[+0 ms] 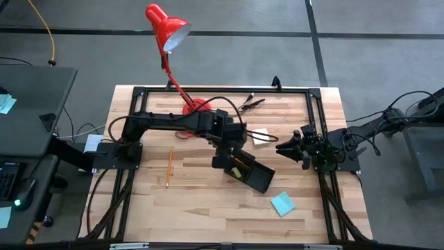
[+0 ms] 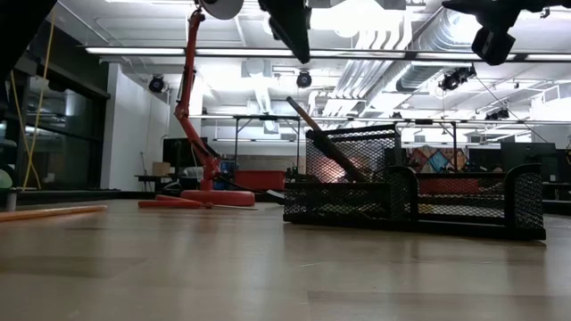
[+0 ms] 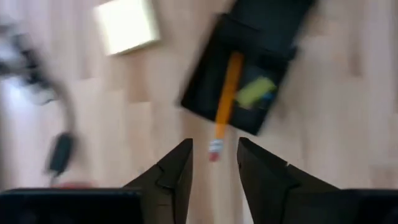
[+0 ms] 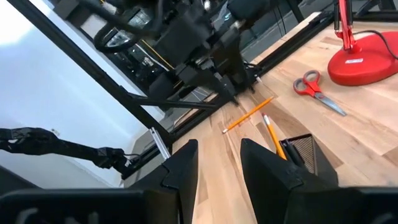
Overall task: Pick and place office supplies into organizer
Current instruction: Put the orange pencil into the black desk organizer
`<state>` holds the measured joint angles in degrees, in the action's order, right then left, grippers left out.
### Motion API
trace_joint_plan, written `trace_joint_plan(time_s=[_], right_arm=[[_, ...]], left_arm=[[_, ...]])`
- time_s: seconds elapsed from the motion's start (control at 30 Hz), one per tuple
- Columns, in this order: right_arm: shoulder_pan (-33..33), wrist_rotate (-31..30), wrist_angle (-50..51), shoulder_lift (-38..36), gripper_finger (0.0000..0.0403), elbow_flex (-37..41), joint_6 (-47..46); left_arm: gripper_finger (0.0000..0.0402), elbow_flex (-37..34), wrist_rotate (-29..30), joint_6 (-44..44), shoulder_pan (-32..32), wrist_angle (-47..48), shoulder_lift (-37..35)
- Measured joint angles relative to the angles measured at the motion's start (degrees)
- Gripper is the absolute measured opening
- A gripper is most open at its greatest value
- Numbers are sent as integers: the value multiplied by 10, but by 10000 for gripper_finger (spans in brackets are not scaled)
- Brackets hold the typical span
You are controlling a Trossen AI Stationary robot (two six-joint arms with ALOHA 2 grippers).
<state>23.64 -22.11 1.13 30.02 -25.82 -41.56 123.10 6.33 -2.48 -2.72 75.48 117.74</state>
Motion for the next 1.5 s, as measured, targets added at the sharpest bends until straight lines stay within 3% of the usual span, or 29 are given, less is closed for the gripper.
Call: trace_joint_plan(time_s=[0.13,0.3,0.47,0.6,0.7,0.87,1.0,1.1,1.2,1.5], right_arm=[[0,3,0,0,116,0,0],[0,12,0,0,116,0,-5],[0,12,0,0,116,0,-4],[0,12,0,0,116,0,3],[0,22,0,-1,116,0,3],[0,61,1,-1,116,0,-19],[0,78,3,-1,116,0,-32],[0,82,5,-1,116,0,-33],[0,76,13,-1,116,0,-35],[0,42,21,0,116,0,-60]], left_arm=[[108,0,119,81,31,-10,-23],[88,-4,257,239,117,8,-45],[73,-11,364,511,223,145,-55],[69,-77,465,702,312,138,-67],[69,-138,507,852,360,145,-79],[68,-246,535,1015,425,146,-80],[68,-330,497,1086,466,146,-78],[68,-380,414,1113,485,145,-78],[68,-425,368,1128,502,145,-79],[68,-558,344,1141,515,100,-79]])
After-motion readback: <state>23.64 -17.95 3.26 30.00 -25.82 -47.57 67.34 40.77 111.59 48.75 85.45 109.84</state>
